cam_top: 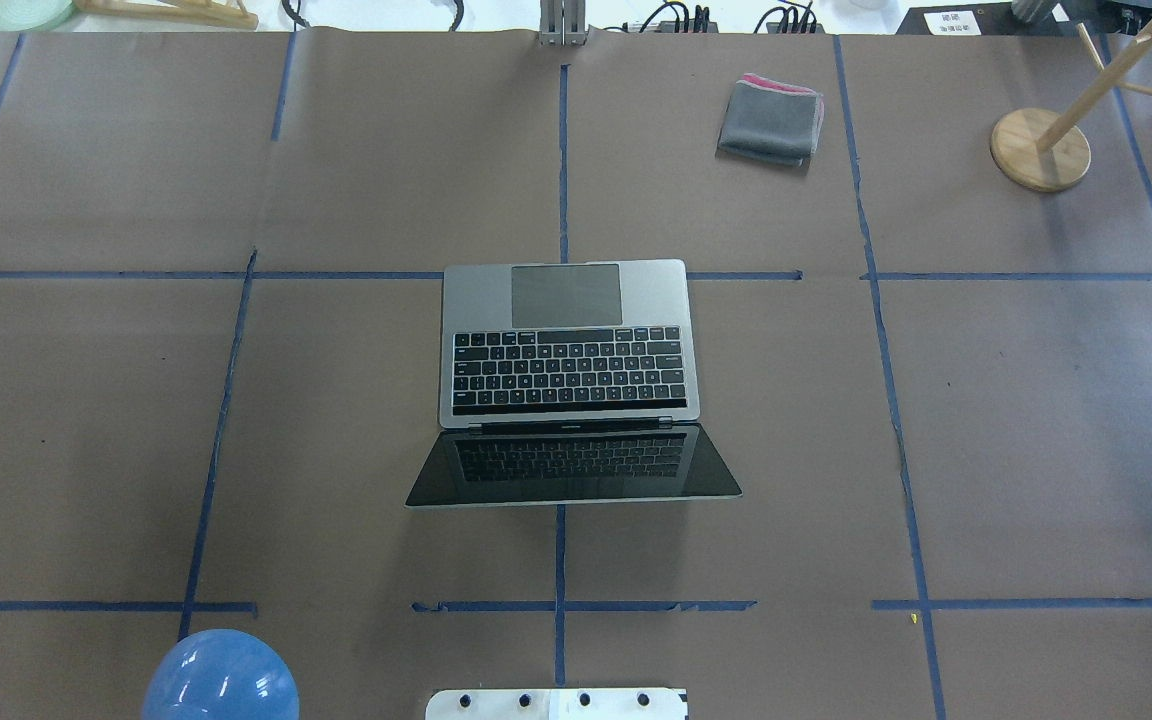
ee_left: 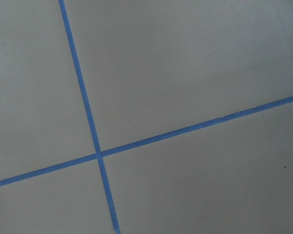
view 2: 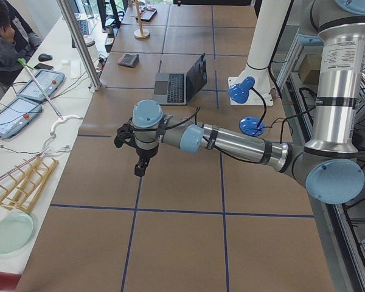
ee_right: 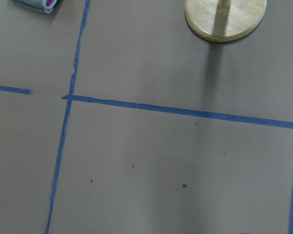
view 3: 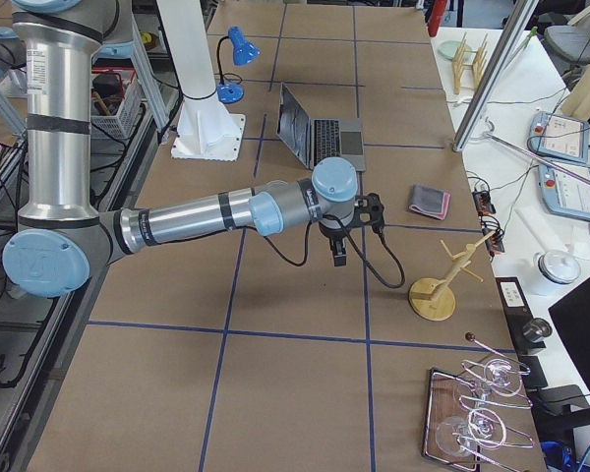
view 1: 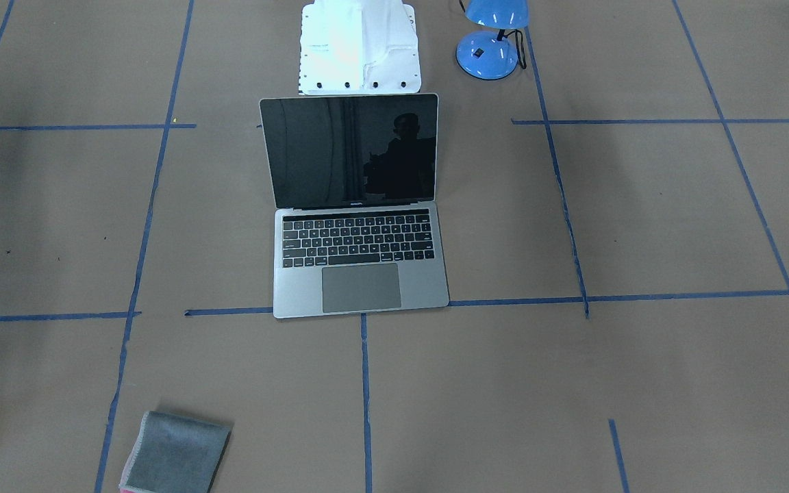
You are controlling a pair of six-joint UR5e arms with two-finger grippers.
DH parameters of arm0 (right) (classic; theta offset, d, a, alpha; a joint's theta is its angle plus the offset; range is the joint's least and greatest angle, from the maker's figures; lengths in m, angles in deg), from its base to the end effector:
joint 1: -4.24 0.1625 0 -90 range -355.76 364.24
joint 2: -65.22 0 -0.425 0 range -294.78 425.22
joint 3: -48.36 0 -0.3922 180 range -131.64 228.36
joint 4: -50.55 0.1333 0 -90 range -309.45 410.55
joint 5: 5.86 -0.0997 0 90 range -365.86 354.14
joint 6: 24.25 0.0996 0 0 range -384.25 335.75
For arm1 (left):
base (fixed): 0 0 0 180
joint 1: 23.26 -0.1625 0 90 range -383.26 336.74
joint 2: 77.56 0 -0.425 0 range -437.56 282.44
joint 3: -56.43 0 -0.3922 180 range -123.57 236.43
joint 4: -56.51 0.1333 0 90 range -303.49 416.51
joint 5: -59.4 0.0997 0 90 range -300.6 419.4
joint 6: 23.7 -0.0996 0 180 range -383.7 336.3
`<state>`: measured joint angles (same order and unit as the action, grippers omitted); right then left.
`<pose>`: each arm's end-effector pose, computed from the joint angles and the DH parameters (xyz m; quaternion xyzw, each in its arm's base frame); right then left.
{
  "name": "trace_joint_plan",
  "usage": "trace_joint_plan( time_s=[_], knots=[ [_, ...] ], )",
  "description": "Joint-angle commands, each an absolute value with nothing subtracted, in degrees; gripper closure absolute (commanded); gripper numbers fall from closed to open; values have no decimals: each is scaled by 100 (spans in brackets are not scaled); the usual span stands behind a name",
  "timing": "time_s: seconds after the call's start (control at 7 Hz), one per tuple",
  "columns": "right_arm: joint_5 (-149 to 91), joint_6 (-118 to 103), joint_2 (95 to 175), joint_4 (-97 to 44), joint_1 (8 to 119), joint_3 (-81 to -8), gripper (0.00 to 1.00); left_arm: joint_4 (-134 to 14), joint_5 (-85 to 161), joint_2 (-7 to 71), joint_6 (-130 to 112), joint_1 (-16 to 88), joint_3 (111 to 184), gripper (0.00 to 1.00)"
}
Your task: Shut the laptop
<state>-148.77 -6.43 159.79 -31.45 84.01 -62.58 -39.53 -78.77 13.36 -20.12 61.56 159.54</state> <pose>-0.0284 -0.4603 0.4892 0.0778 -0.4683 -0.0359 0.8794 -0.0134 -0.5070 0.5205 0.1279 0.4128 0.0837 0.8979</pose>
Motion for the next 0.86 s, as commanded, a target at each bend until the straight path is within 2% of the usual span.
trace_joint_plan(
  time_s=[0.0,0.29,0.57,0.71],
  knots=[
    [-14834,1072,16241,-2048,7696,-6757,2,-4731,-8210,1324,-1126,5536,16058,0],
    [-13941,2893,16637,-191,6626,-6748,2,-5578,-8228,1191,-248,4824,16076,0],
    [-13219,3505,16813,473,5614,-6757,4,-6473,-8228,1191,788,4200,16085,0],
    [-13216,3534,16884,676,5383,-6757,14,-7043,-8228,1200,1420,3822,16076,0]
  ],
)
